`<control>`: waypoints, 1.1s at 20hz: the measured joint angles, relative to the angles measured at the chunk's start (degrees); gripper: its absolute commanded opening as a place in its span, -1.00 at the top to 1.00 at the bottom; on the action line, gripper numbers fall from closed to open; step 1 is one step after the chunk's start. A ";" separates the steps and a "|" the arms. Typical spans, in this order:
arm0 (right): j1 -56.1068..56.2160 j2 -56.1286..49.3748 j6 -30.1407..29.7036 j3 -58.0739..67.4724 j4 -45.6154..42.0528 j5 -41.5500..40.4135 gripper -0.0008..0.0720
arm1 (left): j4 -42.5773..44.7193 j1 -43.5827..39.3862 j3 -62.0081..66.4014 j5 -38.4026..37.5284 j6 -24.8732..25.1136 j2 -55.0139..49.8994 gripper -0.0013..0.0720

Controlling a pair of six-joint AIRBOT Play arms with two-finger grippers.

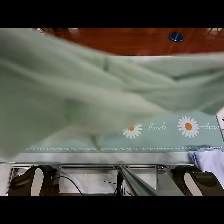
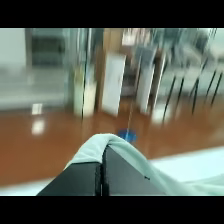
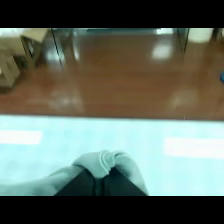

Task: Fold the shirts.

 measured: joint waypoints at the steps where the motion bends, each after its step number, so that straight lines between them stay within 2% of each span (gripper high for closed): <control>1: 0.00 0.55 0.94 0.00 -0.44 3.89 0.88 | 2.23 0.07 0.35 -3.45 -1.70 0.35 0.92; 5: 0.00 -0.76 1.62 -1.14 -1.11 18.45 0.88 | 8.81 0.17 -1.66 -15.43 -5.73 0.96 0.92; 8: 0.00 -3.91 -0.04 -6.01 -1.18 23.28 0.88 | 12.11 0.17 -9.86 -20.92 -6.01 1.05 0.92; 10: 0.00 -7.32 -1.77 -10.71 -1.38 23.45 0.88 | 12.81 0.17 -17.97 -20.52 -5.79 1.09 0.92; 12: 0.00 -12.17 -3.08 -14.32 -1.25 19.85 0.88 | 12.15 0.17 -26.53 -15.69 -4.87 0.68 0.92; 16: 0.00 -24.68 -4.28 -17.20 2.95 7.34 0.88 | 4.44 -0.24 -40.17 -1.97 -0.07 -4.57 0.92; 22: 0.00 -43.41 -5.73 -18.16 10.88 -12.59 0.88 | -2.49 -7.26 -46.14 17.49 10.54 -24.41 0.92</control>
